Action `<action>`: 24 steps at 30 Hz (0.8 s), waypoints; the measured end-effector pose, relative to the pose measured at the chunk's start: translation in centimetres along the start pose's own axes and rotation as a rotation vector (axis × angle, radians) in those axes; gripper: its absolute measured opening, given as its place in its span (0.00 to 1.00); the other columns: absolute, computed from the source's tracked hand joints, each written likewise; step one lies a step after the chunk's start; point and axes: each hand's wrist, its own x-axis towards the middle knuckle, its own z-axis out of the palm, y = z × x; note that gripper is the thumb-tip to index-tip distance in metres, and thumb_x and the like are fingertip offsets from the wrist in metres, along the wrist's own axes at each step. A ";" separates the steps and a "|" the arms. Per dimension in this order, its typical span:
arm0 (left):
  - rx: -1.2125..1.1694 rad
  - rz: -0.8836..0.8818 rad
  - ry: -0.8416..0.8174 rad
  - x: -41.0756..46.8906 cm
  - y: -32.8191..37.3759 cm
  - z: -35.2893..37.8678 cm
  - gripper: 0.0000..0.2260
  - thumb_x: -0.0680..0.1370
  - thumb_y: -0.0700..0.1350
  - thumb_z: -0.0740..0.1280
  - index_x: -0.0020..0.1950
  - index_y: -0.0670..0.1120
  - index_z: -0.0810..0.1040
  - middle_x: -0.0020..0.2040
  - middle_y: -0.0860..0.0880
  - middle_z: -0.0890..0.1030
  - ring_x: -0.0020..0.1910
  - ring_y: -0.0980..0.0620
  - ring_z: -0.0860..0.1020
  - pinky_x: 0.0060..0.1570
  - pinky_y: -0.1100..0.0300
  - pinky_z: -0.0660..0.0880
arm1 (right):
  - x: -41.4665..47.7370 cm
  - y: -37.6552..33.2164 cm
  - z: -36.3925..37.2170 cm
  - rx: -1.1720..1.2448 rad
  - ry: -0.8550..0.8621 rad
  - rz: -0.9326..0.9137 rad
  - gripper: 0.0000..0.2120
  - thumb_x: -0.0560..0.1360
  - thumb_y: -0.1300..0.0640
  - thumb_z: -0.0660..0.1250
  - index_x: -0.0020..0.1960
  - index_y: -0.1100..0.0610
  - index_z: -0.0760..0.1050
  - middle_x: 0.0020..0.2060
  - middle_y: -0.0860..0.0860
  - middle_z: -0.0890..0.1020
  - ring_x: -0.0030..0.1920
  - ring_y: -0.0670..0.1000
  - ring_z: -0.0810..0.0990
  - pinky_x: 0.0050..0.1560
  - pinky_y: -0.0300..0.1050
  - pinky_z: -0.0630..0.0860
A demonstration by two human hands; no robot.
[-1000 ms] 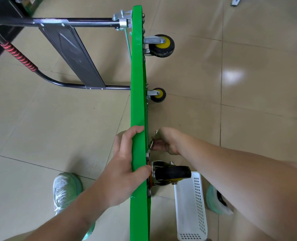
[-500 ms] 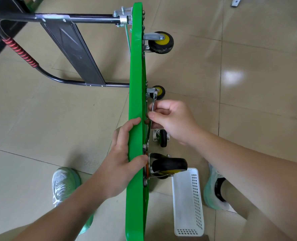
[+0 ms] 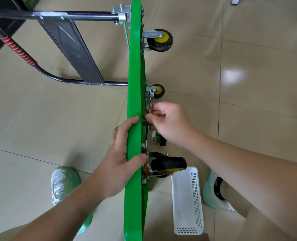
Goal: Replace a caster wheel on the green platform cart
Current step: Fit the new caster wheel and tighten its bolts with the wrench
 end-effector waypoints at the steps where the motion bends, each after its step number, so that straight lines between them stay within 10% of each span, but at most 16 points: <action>1: -0.001 -0.002 -0.002 0.0 0.0 0.0 0.34 0.70 0.58 0.66 0.74 0.73 0.56 0.70 0.56 0.65 0.56 0.57 0.76 0.59 0.59 0.76 | 0.5 0.3 0.0 0.025 0.016 0.045 0.08 0.78 0.64 0.70 0.53 0.53 0.83 0.44 0.53 0.87 0.48 0.53 0.87 0.53 0.57 0.84; 15: 0.016 -0.013 -0.003 0.3 0.5 -0.2 0.34 0.68 0.57 0.66 0.70 0.76 0.56 0.65 0.62 0.65 0.57 0.60 0.74 0.53 0.69 0.74 | 3.7 2.2 1.4 0.107 -0.021 0.324 0.06 0.78 0.63 0.70 0.54 0.63 0.82 0.46 0.59 0.87 0.45 0.60 0.87 0.49 0.57 0.85; 24: 0.016 -0.025 -0.024 0.5 0.7 -0.3 0.37 0.71 0.45 0.68 0.68 0.78 0.57 0.64 0.57 0.64 0.55 0.56 0.76 0.50 0.65 0.77 | 4.9 4.9 1.9 0.234 -0.075 0.826 0.11 0.82 0.65 0.62 0.62 0.67 0.75 0.42 0.59 0.85 0.34 0.53 0.86 0.33 0.45 0.82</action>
